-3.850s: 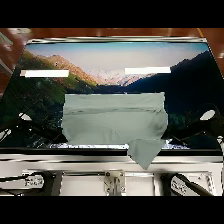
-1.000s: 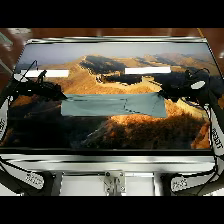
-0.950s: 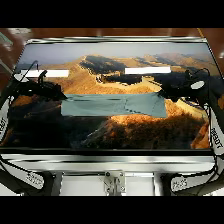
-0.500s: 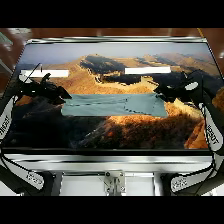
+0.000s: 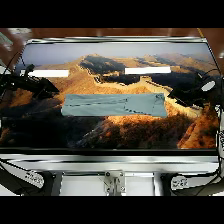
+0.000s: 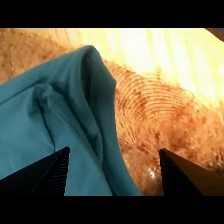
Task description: Fold the shirts.
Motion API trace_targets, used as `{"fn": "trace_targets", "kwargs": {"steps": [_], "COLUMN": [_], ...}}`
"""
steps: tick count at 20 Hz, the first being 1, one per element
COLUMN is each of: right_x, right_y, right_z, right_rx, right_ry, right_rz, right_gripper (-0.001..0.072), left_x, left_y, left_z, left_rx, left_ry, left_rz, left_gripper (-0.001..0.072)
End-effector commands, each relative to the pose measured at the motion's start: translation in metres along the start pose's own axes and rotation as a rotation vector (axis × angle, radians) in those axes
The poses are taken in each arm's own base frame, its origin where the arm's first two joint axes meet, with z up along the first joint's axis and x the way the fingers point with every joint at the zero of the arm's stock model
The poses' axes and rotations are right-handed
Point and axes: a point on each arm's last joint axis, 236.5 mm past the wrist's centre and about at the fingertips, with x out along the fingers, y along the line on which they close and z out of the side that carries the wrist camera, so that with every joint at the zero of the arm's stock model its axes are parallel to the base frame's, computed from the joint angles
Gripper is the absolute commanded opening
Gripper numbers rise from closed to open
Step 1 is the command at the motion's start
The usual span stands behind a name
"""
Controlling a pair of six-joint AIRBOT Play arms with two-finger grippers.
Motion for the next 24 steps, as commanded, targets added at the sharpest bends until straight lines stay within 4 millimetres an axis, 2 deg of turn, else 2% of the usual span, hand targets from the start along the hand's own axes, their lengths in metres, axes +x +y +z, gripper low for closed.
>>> {"fn": "trace_targets", "kwargs": {"steps": [1,5,9,10,12,13,14,15,16,17,20,22,24], "right_x": [0.015,0.049,0.066,0.067,0.063,0.058,0.05,0.04,0.027,0.013,-0.041,-0.076,-0.108], "right_y": [0.0,0.024,0.028,0.027,0.027,0.027,0.029,0.032,0.038,0.045,0.073,0.089,0.102], "right_z": [-0.029,-0.045,-0.056,-0.057,-0.057,-0.056,-0.054,-0.05,-0.047,-0.044,-0.045,-0.047,-0.049], "right_rx": [0.073,0.097,0.094,0.098,0.092,0.084,0.069,0.056,0.039,0.021,-0.05,-0.085,-0.09], "right_ry": [0.14,0.208,0.24,0.245,0.249,0.246,0.238,0.226,0.212,0.198,0.168,0.135,0.093], "right_rz": [0.079,0.18,0.176,0.176,0.178,0.181,0.189,0.196,0.205,0.215,0.254,0.27,0.279], "right_gripper": [0.0685,0.0685,0.0681,0.057,0.0103,0.0058,0.0058,0.0058,0.0058,0.0058,0.0057,0.0057,0.0057], "left_x": [-0.021,-0.028,-0.026,-0.024,-0.02,-0.018,-0.015,-0.009,-0.003,0.007,0.051,0.1,0.148], "left_y": [-0.018,-0.039,-0.051,-0.053,-0.058,-0.062,-0.066,-0.072,-0.079,-0.091,-0.137,-0.164,-0.19], "left_z": [-0.002,-0.004,-0.007,-0.008,-0.01,-0.01,-0.011,-0.012,-0.013,-0.014,-0.021,-0.045,-0.083], "left_rx": [0.033,0.078,0.1,0.107,0.118,0.124,0.134,0.149,0.164,0.203,0.311,0.366,0.425], "left_ry": [-0.02,-0.037,-0.032,-0.029,-0.021,-0.019,-0.016,-0.011,-0.006,-0.002,-0.01,0.051,0.152], "left_rz": [-0.001,-0.003,-0.012,-0.013,-0.018,-0.023,-0.024,-0.024,-0.027,-0.04,-0.07,-0.08,-0.092], "left_gripper": [0.0595,0.0595,0.0595,0.0594,0.0592,0.058,0.0576,0.0463,0.0227,0.0052,0.0035,0.0035,0.0035]}}
